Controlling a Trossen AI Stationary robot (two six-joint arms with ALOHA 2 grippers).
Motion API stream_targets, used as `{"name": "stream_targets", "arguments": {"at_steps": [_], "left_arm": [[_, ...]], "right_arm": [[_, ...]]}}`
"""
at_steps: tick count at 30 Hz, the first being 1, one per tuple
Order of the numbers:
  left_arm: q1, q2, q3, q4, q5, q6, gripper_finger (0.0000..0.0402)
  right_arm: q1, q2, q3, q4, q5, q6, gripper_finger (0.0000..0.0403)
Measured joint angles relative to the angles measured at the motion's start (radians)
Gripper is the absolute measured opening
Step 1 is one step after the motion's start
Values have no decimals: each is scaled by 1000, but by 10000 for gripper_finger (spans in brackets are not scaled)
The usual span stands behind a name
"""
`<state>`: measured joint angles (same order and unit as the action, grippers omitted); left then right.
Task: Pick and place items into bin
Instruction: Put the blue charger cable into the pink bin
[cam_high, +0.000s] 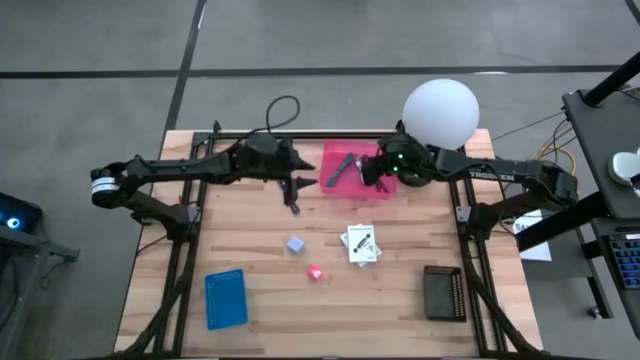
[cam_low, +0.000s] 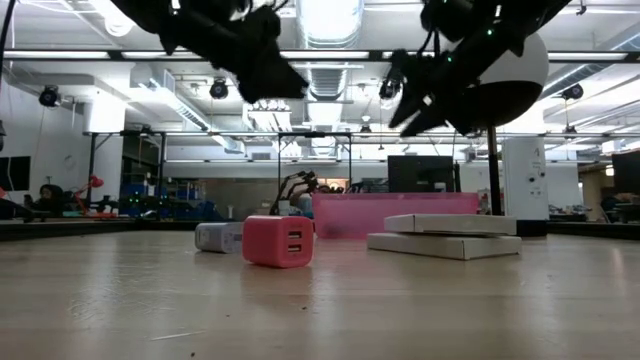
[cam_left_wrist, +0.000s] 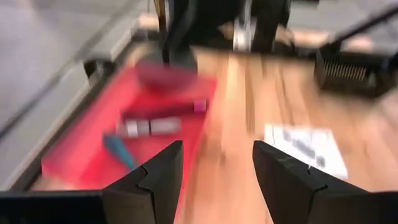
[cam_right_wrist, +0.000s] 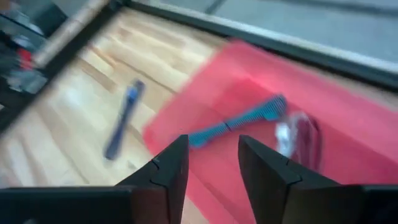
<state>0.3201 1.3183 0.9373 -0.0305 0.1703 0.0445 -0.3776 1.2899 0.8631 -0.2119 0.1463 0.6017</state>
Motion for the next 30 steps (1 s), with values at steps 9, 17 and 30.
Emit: {"name": "stream_targets", "arguments": {"at_steps": [9,17,30], "left_arm": [[38,88,50,-303,-2,-96,178],[74,225,117,-456,-4,-370,178],[110,360,171,-625,-94,-699,178]], "right_arm": [[7,-40,0,74,3,-33,118],[7,-30,0,69,3,-33,121],[7,-30,0,69,3,-34,107]]}}
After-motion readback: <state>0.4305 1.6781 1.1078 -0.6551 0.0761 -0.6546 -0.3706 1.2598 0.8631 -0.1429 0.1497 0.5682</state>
